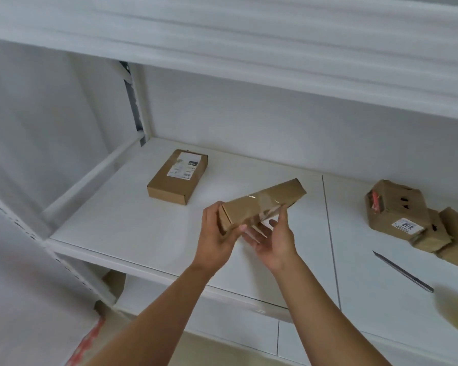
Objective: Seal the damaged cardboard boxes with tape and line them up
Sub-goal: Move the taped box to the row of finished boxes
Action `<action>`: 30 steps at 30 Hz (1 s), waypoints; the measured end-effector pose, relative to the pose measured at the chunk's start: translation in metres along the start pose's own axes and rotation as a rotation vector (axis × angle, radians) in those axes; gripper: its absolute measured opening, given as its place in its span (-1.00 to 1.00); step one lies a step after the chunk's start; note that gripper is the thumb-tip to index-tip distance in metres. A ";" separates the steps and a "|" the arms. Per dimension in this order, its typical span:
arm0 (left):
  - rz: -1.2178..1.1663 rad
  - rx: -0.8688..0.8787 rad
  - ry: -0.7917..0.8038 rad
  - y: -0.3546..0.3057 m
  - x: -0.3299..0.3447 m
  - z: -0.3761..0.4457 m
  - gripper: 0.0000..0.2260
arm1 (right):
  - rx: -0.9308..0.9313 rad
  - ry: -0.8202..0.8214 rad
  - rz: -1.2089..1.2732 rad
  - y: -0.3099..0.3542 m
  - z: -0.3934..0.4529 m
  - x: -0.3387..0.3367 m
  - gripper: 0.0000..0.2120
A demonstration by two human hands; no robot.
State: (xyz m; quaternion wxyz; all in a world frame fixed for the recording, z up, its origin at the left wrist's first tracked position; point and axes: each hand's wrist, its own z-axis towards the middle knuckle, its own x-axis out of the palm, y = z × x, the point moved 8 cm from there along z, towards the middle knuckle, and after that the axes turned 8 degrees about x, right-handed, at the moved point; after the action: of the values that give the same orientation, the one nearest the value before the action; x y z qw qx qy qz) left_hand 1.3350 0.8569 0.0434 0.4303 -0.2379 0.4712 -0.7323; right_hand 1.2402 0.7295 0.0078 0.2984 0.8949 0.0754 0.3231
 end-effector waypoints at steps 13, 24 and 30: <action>0.374 0.174 0.064 0.009 -0.022 0.004 -0.26 | -0.079 -0.029 -0.220 0.011 0.025 0.030 -0.49; -0.255 -0.655 0.151 0.071 -0.064 0.046 -0.66 | -0.172 -0.018 -0.332 0.048 0.055 0.034 -0.75; -0.207 -0.642 0.318 0.063 -0.088 0.072 -0.56 | 0.041 0.238 -0.640 0.059 0.049 0.029 -0.71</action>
State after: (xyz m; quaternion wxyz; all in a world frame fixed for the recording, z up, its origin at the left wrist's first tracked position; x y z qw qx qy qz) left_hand 1.4604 0.8855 0.0235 0.1788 -0.2904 0.7112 -0.6148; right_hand 1.2902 0.6672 0.0275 0.3559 0.7876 0.3932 0.3137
